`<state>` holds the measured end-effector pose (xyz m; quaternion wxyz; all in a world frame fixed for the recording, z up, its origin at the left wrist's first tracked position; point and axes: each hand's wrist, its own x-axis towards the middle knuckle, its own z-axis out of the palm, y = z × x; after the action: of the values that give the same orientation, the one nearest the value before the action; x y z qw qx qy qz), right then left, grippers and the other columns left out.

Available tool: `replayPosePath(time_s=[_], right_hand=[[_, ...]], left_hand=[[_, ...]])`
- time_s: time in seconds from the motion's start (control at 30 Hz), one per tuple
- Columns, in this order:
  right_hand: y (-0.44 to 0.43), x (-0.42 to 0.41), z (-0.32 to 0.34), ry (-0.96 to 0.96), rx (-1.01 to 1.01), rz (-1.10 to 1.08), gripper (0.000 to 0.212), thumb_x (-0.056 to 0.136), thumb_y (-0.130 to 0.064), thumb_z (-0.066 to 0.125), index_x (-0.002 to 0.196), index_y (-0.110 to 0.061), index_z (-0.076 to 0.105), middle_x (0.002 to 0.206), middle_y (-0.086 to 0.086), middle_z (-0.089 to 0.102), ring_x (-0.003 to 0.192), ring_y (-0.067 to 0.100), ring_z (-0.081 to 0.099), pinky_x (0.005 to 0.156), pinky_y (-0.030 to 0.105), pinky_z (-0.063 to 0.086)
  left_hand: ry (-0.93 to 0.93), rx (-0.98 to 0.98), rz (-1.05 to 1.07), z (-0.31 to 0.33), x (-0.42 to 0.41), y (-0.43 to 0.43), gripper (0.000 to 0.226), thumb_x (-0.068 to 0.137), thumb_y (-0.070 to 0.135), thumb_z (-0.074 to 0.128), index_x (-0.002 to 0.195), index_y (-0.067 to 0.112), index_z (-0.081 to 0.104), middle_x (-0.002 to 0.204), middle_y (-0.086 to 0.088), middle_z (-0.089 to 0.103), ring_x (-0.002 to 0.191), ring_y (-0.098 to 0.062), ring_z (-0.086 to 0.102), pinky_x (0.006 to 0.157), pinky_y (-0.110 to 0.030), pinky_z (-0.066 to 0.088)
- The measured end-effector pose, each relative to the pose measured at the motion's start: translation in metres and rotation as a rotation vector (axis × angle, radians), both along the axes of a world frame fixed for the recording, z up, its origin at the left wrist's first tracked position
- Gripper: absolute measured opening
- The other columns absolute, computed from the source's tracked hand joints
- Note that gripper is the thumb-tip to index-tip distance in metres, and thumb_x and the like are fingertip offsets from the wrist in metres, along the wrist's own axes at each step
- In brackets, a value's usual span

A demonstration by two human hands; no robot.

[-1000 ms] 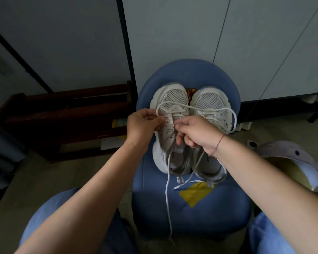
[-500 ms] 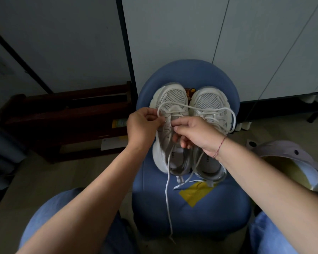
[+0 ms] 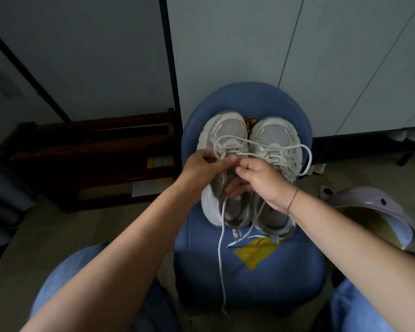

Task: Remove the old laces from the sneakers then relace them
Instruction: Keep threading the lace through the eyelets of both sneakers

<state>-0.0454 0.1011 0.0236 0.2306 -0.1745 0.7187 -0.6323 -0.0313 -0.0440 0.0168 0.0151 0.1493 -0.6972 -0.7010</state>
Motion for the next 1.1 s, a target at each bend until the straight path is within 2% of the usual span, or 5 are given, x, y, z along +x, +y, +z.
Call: replayPosePath(time_s=[0.17,0.33,0.67,0.87,1.1], right_hand=[[-0.004,0.004,-0.003,-0.094,-0.119,-0.090,0.038,0.099,0.006,0.030,0.092,-0.012,0.063,0.071,0.008,0.064,0.051,0.010,0.064,0.049,0.021,0.053],[-0.019,0.006,-0.002,-0.141,-0.175,-0.286,0.025,0.098,-0.001,0.042,0.088,-0.012,0.062,0.064,0.004,0.062,0.040,0.006,0.057,0.038,0.018,0.046],[-0.042,0.002,0.000,-0.033,0.104,-0.421,0.020,0.097,-0.007,0.050,0.078,-0.011,0.058,0.057,0.006,0.054,0.030,0.002,0.047,0.034,0.016,0.042],[-0.025,0.038,-0.010,0.457,0.534,-0.353,0.017,0.093,-0.018,0.056,0.076,-0.022,0.054,0.068,-0.003,0.062,0.060,0.018,0.062,0.061,0.030,0.050],[0.009,0.136,-0.064,0.211,0.496,-0.237,0.023,0.091,-0.015,0.057,0.074,-0.029,0.053,0.065,-0.005,0.059,0.060,0.011,0.061,0.058,0.033,0.054]], left_hand=[[-0.038,-0.142,-0.015,-0.003,0.001,-0.005,0.042,0.074,0.014,0.085,0.106,0.008,0.059,0.087,0.001,0.060,0.079,-0.011,0.059,0.071,-0.021,0.050],[-0.004,-0.133,0.026,-0.002,0.003,-0.012,0.017,0.080,0.010,0.079,0.092,0.003,0.070,0.080,-0.008,0.068,0.075,-0.018,0.064,0.073,-0.031,0.055],[0.022,0.033,0.090,-0.008,0.008,-0.014,0.004,0.087,0.006,0.071,0.091,0.006,0.071,0.087,-0.009,0.070,0.077,-0.016,0.067,0.077,-0.029,0.058],[0.010,0.093,0.095,-0.012,0.007,-0.016,0.002,0.088,0.006,0.071,0.087,0.008,0.071,0.104,-0.013,0.071,0.076,-0.014,0.067,0.066,-0.021,0.058],[-0.005,0.088,0.094,-0.013,0.005,-0.016,0.002,0.088,0.008,0.070,0.086,0.008,0.072,0.096,-0.007,0.071,0.077,-0.013,0.067,0.064,-0.021,0.055]])
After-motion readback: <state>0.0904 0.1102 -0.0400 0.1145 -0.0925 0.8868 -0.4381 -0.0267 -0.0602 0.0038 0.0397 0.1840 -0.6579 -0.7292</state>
